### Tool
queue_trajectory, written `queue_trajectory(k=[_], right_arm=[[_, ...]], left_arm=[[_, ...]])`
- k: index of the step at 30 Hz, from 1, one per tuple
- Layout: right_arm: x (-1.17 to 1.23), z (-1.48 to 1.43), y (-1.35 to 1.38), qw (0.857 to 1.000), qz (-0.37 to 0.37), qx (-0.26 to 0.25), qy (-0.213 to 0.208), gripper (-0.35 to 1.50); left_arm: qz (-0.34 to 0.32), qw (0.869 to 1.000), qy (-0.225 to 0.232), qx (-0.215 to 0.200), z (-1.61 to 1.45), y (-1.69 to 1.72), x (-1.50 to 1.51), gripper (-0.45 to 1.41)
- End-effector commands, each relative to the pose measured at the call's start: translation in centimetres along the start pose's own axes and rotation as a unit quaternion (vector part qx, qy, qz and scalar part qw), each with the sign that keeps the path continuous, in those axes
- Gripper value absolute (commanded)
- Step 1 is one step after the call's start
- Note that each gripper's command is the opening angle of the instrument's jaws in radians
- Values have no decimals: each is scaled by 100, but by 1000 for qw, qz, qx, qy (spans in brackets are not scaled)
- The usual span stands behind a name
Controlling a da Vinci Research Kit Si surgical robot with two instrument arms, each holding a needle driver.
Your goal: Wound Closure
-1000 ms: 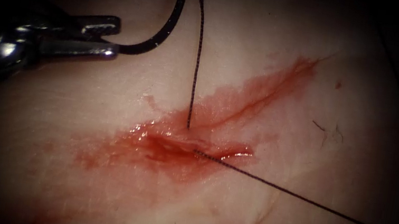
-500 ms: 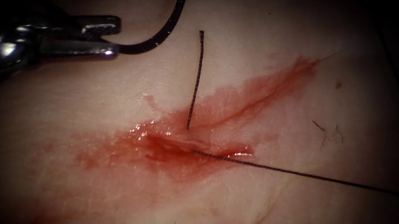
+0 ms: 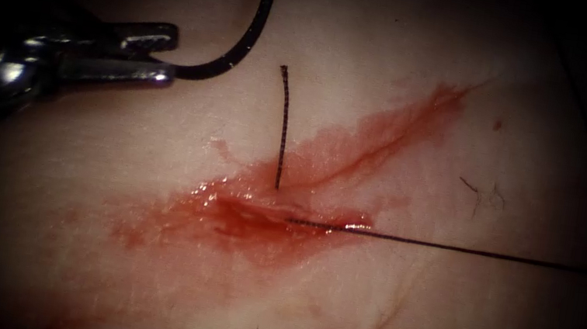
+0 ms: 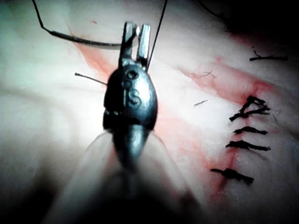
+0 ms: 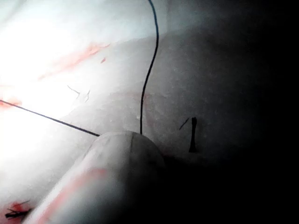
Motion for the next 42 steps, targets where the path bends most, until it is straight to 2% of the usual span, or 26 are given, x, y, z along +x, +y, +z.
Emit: queue_trajectory(k=[1,3,4,5,9,10,11,14,16,18,20,23,24,25,26,27,28,29,30,31,33,34,35,37,39,42], right_arm=[[5,7,-13,999,-31,7,7,71],[8,6,-20,997,-70,25,25,73],[7,5,-24,993,-102,40,40,120],[8,5,-27,992,-111,45,47,125],[16,4,-40,985,-155,43,58,128],[25,2,-50,988,-141,37,59,135],[25,2,-50,988,-141,37,59,135],[45,-4,-73,989,-130,29,58,142],[48,-5,-76,989,-136,28,58,142],[59,-12,-87,988,-140,30,59,132],[68,-16,-95,984,-150,49,81,132],[90,-29,-109,960,-183,115,177,130],[90,-29,-109,960,-183,115,177,130],[96,-32,-113,951,-201,128,199,130],[111,-38,-132,926,-187,180,274,113],[111,-38,-132,926,-187,180,274,113],[108,-25,-151,910,-132,237,314,113],[104,-18,-157,905,-113,260,318,105],[93,2,-175,901,-33,301,311,108],[89,12,-182,900,8,314,302,108],[82,33,-200,893,101,347,268,108],[78,44,-208,882,157,377,235,101],[71,60,-217,866,196,412,205,98],[64,77,-227,854,192,441,201,93],[61,101,-241,847,176,459,200,96],[57,117,-247,835,173,486,192,101]], left_arm=[[0,1000,0,0,5,-1,-5,-45],[0,1000,-1,0,5,-1,-5,-45],[0,1000,-1,0,5,-1,-5,-45],[1,1000,-1,0,5,-1,-5,-45],[1,1000,-4,1,6,0,-7,-45],[3,1000,-9,1,8,1,-10,-45],[3,1000,-9,1,8,1,-10,-45],[7,1000,-19,0,12,3,-18,-45],[8,1000,-22,0,13,3,-19,-45],[10,999,-34,-2,14,5,-24,-45],[13,999,-52,-3,16,6,-29,-45],[44,994,-97,-9,21,10,-46,-45],[44,994,-97,-9,21,10,-46,-45],[49,993,-106,-11,22,11,-50,-45],[62,990,-123,-22,25,13,-62,-45],[62,990,-123,-22,25,13,-62,-45],[82,989,-123,-29,28,13,-66,-45],[91,988,-123,-30,29,14,-67,-45],[111,985,-129,-34,31,14,-67,-45],[137,981,-134,-38,32,14,-68,-45],[212,962,-164,-57,37,14,-68,-45],[238,951,-185,-68,40,16,-69,-45],[276,934,-214,-82,45,19,-72,-45],[310,917,-231,-96,48,23,-76,-45],[318,913,-243,-83,54,28,-83,-45],[334,906,-251,-68,57,34,-88,-45]])
